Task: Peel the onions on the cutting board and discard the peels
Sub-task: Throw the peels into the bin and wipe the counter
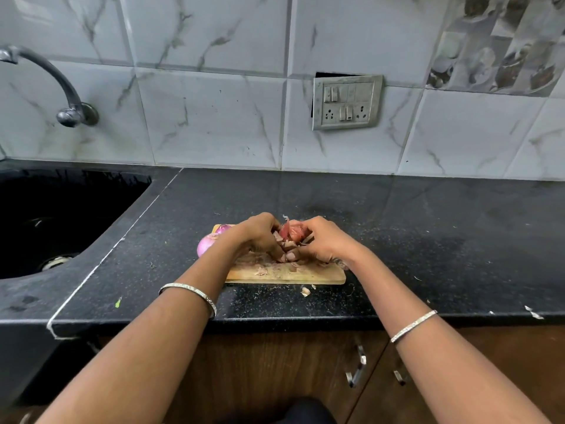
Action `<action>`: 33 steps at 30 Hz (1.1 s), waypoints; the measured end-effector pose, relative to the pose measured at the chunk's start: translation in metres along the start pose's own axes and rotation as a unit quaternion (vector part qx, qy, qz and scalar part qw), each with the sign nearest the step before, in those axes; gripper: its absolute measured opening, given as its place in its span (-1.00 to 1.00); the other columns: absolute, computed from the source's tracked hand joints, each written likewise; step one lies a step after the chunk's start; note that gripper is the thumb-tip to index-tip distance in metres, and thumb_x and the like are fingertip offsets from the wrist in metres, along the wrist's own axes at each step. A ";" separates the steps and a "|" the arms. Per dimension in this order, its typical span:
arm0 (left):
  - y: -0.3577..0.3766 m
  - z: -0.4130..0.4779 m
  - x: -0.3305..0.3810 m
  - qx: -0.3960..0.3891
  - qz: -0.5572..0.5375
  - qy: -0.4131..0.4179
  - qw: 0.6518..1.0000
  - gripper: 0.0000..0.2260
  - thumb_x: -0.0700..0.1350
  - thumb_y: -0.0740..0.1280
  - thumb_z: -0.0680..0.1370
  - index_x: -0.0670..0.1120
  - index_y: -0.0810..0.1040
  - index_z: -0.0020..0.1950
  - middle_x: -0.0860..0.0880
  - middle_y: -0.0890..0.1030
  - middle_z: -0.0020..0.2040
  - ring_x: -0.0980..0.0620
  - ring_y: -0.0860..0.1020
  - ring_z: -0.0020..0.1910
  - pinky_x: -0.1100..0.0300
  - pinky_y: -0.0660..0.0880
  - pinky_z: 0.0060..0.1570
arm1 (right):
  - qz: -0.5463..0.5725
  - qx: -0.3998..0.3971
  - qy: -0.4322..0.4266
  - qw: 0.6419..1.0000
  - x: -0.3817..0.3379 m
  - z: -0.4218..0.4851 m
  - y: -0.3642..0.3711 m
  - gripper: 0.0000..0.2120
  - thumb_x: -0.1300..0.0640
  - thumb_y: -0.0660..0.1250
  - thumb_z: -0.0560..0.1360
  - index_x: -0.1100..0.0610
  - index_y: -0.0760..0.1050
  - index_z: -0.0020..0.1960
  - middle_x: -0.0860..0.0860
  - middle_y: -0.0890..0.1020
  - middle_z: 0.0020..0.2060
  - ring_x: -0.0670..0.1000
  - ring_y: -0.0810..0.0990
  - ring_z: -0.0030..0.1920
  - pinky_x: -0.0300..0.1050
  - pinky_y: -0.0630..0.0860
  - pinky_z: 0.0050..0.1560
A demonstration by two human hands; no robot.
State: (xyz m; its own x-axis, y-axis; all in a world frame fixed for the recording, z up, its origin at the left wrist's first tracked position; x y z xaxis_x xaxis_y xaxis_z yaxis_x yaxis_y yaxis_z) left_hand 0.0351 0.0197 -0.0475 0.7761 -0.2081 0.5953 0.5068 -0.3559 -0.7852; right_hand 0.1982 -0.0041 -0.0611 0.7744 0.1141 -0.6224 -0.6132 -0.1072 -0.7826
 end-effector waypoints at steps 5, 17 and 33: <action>0.010 -0.004 0.013 0.012 -0.085 -0.017 0.996 -0.77 -0.40 0.57 0.33 -0.25 0.60 -0.11 -0.14 0.58 -0.23 -0.09 0.55 -0.18 -0.01 0.58 -0.06 | 0.120 0.016 0.000 0.993 0.019 -0.006 0.000 -0.86 0.18 0.60 0.37 0.06 0.71 -0.10 0.05 0.75 -0.19 0.06 0.72 -0.08 -0.01 0.60 -0.08; 0.020 -0.026 0.110 -0.017 -0.165 0.040 0.985 -0.69 -0.47 0.53 0.35 -0.37 0.62 0.06 -0.33 0.68 0.06 -0.26 0.67 0.12 -0.13 0.61 0.20 | 0.259 0.096 -0.024 0.961 0.029 -0.091 -0.077 -0.77 0.35 0.56 0.38 0.28 0.69 0.03 0.15 0.74 -0.13 0.08 0.72 -0.04 0.00 0.65 0.13; 0.244 -0.066 0.259 -0.164 -0.137 0.116 0.970 -0.75 -0.41 0.59 0.29 -0.14 0.61 -0.23 -0.17 0.68 -0.20 -0.12 0.62 -0.14 -0.04 0.61 0.09 | 0.272 0.203 0.097 0.936 0.208 -0.310 -0.107 -0.81 0.25 0.59 0.36 0.07 0.74 -0.06 0.08 0.76 -0.11 0.10 0.70 0.05 0.25 0.53 0.29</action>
State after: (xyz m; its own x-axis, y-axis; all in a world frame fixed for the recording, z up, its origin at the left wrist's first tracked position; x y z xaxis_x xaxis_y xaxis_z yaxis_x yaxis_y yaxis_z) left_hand 0.3347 -0.1807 -0.0735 0.5037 -0.2509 0.8266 0.5057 -0.6902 -0.5176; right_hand 0.4730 -0.2754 -0.1024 0.3193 -0.0340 -0.9471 -0.9034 0.2909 -0.3150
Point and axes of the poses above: each hand's wrist, its own z-axis towards the middle knuckle, its own y-axis out of the palm, x = y × z, the point moved 2 cm from there along z, towards the middle knuckle
